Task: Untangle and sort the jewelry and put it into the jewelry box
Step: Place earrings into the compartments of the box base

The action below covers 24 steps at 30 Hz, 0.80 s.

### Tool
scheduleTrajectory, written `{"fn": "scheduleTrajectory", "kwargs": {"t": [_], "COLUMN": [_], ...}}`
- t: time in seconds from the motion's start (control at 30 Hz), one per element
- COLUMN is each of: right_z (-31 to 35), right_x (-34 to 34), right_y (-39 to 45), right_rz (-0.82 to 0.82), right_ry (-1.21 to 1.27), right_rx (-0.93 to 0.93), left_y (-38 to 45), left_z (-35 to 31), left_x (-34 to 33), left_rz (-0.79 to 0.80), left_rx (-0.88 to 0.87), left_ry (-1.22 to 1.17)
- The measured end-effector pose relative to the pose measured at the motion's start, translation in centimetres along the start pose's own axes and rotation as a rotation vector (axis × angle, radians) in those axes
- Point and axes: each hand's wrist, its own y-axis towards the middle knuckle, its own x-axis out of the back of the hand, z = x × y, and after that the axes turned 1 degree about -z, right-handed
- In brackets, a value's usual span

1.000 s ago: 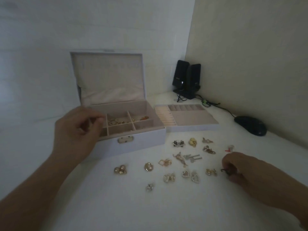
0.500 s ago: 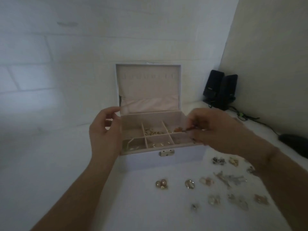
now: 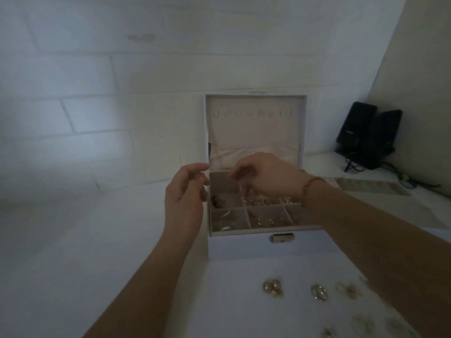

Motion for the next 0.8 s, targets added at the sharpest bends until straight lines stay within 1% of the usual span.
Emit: {"fn": "scheduleTrajectory", "kwargs": {"t": [0.1,0.17,0.23,0.27,0.33,0.4,0.5,0.57,0.63,0.7,0.8], "right_z": [-1.5,-3.2,-5.6,-7.0,-9.4,-11.5,-13.1,-13.4,-13.4,-13.3,-13.2], "right_x": [3.6,5.8,7.7,8.4,9.5,10.0,9.8,9.5,9.4,9.5,9.5], "right_y": [-3.8,-7.3,-11.2,-13.1,-16.6,-19.4,-22.1,-22.7,-22.9,-23.2,-23.5], "right_rz": [-0.115,-0.172,-0.237,-0.276,-0.337,-0.359,-0.410,-0.441,-0.473,-0.487,-0.479], "right_ry": [-0.060,-0.095,-0.126,-0.131,-0.117,-0.114,-0.067,-0.016,0.028,0.019,-0.017], "right_rx": [0.079,0.109,0.080,0.050,-0.009,-0.061,-0.128,-0.143,-0.127,-0.102,-0.093], "left_y": [0.0,-0.1,-0.4,-0.5,-1.0,-1.0,-0.2,0.2,0.0,-0.2,-0.5], "left_z": [0.0,0.0,-0.1,-0.3,-1.1,-2.2,-3.6,-3.9,-4.0,-4.1,-4.5], "left_x": [0.4,0.7,0.9,0.9,0.5,-0.3,-1.8,-3.0,-3.6,-3.3,-1.8], "left_rz": [0.138,0.265,0.351,0.382,0.428,0.440,0.448,0.462,0.469,0.471,0.493], "left_rx": [-0.112,-0.227,-0.347,-0.373,-0.346,-0.298,-0.152,-0.097,-0.099,-0.082,-0.066], "left_ry": [0.122,0.323,0.584,0.701,0.908,1.137,1.403,1.520,1.612,1.593,1.474]}}
